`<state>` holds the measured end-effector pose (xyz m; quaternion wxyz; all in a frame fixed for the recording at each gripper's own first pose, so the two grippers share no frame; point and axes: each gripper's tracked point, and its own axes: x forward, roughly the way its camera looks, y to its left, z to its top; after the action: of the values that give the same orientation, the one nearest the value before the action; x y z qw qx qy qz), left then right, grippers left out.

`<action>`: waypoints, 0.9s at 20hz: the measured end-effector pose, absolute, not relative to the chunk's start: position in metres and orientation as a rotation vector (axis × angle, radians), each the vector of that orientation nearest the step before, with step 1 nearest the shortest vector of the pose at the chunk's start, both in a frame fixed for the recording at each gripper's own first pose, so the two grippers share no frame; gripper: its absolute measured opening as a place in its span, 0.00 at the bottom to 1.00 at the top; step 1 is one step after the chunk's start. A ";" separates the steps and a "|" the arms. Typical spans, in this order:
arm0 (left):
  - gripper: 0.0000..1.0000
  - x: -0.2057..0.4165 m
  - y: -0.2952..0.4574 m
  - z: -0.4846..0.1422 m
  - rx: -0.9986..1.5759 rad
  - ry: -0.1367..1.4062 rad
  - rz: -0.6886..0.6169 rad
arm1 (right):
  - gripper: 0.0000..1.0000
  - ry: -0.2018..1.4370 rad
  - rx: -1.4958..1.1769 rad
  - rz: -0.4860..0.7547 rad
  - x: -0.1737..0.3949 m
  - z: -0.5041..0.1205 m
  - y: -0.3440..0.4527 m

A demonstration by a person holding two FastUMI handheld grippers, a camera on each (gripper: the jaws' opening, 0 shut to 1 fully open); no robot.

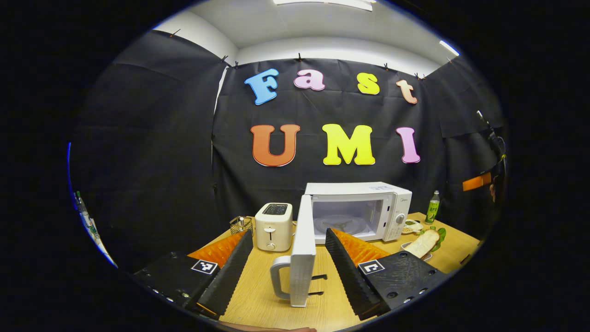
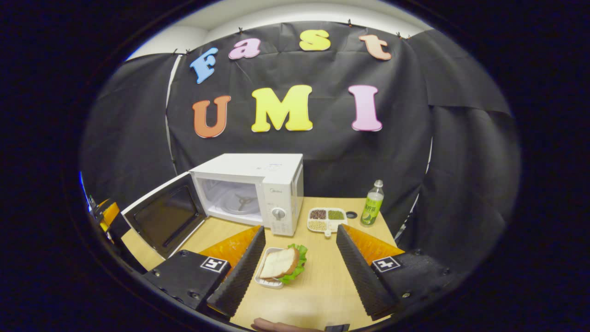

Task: Open the microwave oven with the left hand, put the food in, and close the microwave oven.

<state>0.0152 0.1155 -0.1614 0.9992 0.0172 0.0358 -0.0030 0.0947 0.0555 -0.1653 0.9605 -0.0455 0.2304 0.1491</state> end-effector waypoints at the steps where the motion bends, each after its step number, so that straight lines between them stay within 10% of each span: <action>1: 0.94 0.018 0.115 -0.152 0.027 0.064 0.012 | 0.92 0.515 -0.067 0.320 0.103 -0.172 0.057; 15: 0.94 0.023 0.070 -0.109 0.058 0.010 0.072 | 0.93 1.162 0.169 0.607 0.163 -0.303 0.070; 18: 0.94 0.019 0.078 -0.111 0.064 0.017 0.110 | 0.80 1.234 0.235 0.643 0.163 -0.323 0.069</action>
<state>0.0188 0.0779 -0.1112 0.9979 0.0319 0.0085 0.0550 0.1625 0.0687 -0.3228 0.7611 0.1081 0.5671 0.2955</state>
